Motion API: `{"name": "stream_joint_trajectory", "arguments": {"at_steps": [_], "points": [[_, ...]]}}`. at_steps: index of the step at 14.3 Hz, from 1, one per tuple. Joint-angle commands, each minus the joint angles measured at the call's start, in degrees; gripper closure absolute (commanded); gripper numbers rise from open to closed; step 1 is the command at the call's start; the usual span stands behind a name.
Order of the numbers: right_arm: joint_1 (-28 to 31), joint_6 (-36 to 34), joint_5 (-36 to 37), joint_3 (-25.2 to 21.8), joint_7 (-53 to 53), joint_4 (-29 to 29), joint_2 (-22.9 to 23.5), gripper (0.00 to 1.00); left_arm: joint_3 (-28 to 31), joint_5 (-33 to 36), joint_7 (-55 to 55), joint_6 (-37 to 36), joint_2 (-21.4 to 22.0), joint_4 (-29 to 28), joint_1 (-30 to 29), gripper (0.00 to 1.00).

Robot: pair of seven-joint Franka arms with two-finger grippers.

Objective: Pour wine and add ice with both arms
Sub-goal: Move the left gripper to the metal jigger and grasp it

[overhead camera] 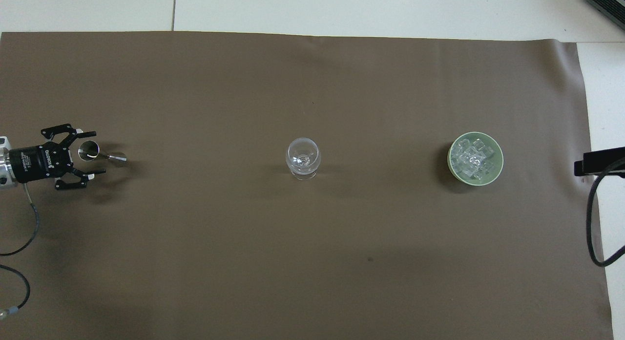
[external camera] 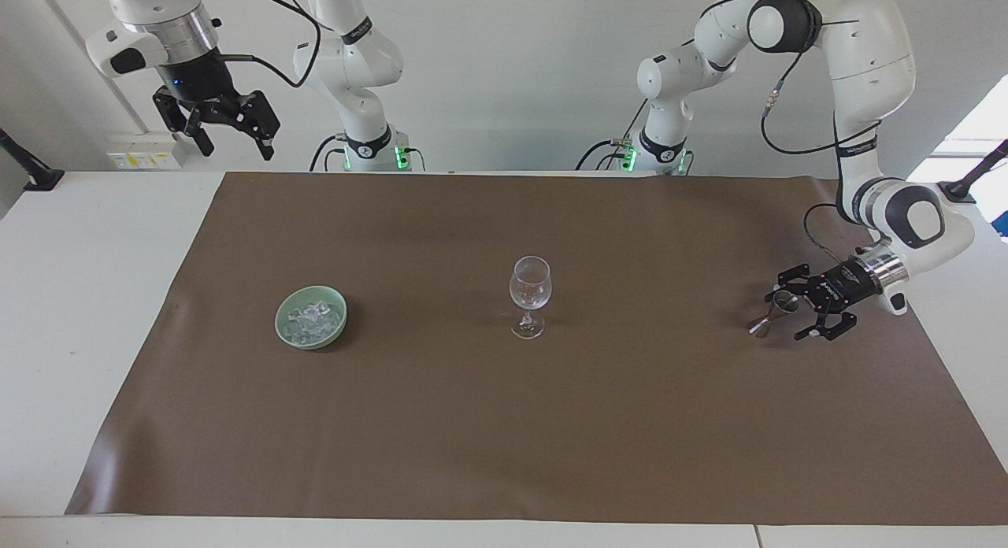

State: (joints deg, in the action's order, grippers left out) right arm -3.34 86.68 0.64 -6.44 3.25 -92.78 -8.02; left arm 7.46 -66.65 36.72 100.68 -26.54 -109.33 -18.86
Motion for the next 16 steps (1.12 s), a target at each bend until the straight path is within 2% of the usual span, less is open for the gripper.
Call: {"name": "stream_joint_trajectory", "arguments": {"at_steps": [1, 6, 8, 14, 16], "points": [[0.4, -0.8, 0.5, 0.4, 1.2, 0.1, -0.2, 0.0, 0.5, -1.9, -2.8, 0.8, -0.4, -1.5, 0.8, 0.0], [0.4, -0.8, 0.5, 0.4, 1.2, 0.1, -0.2, 0.0, 0.4, -4.0, -3.2, 1.0, -0.4, -1.9, 1.8, 0.0], [0.4, -0.8, 0.5, 0.4, 1.2, 0.1, -0.2, 0.0, 0.5, -4.0, -3.2, 1.0, -0.4, -1.9, 1.7, 0.14], [0.4, -0.8, 0.5, 0.4, 1.2, 0.1, -0.2, 0.0, 0.7, -3.8, -3.5, 1.3, -0.4, -1.9, 1.0, 0.21], [0.4, -0.8, 0.5, 0.4, 1.2, 0.1, -0.2, 0.0, 0.7, -3.7, -3.5, 0.7, -0.4, -1.9, 0.8, 0.28]]}}
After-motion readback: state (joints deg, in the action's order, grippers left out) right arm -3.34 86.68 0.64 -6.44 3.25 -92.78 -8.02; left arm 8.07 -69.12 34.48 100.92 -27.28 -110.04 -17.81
